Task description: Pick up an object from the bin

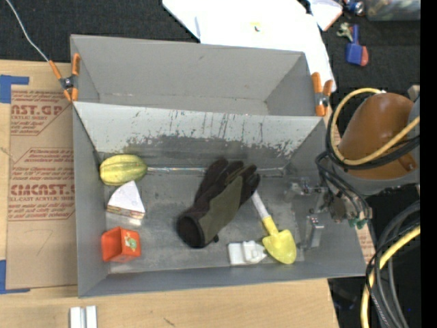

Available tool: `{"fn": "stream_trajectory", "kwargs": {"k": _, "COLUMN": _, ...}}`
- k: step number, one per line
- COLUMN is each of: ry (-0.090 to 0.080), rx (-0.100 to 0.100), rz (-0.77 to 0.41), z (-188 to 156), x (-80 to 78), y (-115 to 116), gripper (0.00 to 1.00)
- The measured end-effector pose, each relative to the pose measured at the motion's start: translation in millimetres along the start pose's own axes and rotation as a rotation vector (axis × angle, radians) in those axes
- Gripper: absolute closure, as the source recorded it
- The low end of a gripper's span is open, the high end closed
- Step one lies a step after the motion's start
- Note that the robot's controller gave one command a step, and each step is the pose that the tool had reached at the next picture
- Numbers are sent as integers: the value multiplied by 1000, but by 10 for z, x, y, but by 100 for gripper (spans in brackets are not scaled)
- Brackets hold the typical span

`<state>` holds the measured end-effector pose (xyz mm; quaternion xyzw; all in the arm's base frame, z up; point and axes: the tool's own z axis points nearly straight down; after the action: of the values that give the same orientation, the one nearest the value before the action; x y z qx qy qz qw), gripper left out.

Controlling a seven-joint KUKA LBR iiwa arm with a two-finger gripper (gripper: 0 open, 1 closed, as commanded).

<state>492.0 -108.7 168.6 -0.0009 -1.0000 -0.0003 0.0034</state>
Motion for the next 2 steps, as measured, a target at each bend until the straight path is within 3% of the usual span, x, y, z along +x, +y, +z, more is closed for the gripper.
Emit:
{"fn": "stream_trajectory", "kwargs": {"k": 1, "ry": -7, "rx": 1, "rz": -2, "z": -44, "x": -16, "y": 7, "gripper": 0}}
{"fn": "stream_trajectory", "kwargs": {"k": 2, "ry": -4, "rx": -1, "rz": 245, "z": 729, "x": -4, "y": -168, "gripper": 0}}
